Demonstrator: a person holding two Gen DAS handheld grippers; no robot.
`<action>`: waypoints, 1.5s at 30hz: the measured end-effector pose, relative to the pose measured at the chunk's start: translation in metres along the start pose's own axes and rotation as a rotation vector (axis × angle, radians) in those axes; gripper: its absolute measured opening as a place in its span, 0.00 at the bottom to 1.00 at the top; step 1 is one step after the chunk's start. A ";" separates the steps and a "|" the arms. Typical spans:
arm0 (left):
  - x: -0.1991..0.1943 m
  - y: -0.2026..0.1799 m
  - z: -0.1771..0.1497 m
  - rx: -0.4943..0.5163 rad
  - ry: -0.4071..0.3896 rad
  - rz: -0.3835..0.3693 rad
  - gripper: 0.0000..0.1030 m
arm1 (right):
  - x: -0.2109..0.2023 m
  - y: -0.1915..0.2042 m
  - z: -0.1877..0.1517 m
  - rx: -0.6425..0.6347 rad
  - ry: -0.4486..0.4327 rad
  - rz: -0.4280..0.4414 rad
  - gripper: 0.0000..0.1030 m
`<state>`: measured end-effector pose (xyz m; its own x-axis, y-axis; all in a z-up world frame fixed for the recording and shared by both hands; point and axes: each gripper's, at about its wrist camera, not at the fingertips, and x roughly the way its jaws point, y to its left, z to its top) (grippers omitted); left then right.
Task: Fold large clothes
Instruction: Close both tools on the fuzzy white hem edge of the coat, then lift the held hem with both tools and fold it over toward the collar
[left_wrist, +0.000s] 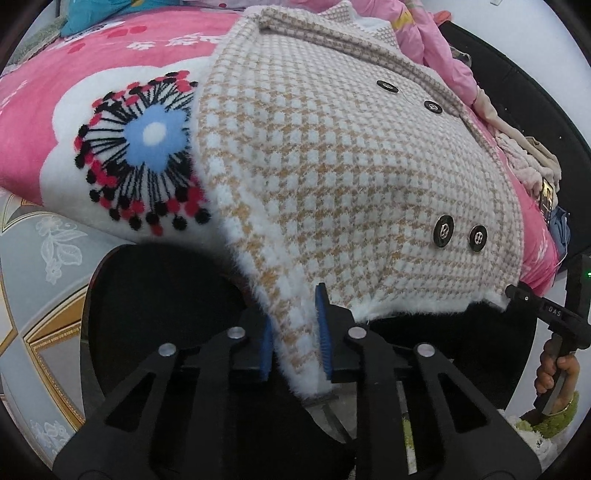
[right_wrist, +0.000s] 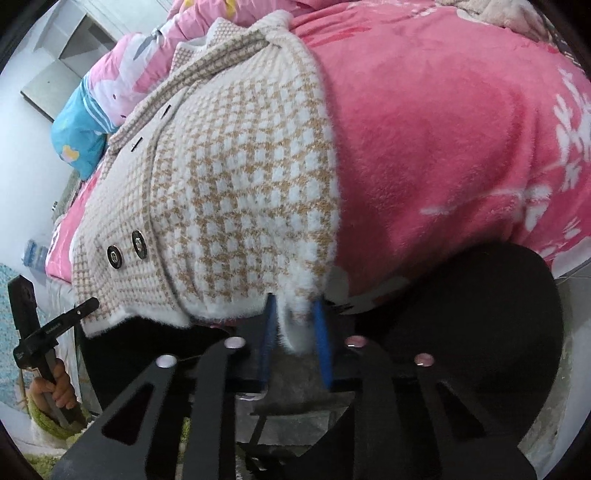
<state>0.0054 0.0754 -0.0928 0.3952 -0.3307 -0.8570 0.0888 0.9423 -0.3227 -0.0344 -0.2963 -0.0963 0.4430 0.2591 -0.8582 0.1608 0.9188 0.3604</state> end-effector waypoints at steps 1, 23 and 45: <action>0.000 0.001 -0.001 0.000 0.000 -0.001 0.18 | -0.001 0.000 -0.001 0.001 -0.004 -0.001 0.14; -0.013 -0.015 0.004 0.052 -0.025 -0.044 0.08 | -0.022 0.011 0.000 -0.039 -0.068 0.004 0.07; -0.091 -0.013 0.130 -0.055 -0.327 -0.371 0.07 | -0.095 0.066 0.100 -0.133 -0.365 0.140 0.07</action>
<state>0.0870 0.1003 0.0412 0.6134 -0.6013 -0.5121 0.2328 0.7572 -0.6102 0.0222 -0.2903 0.0459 0.7401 0.2837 -0.6097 -0.0280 0.9189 0.3936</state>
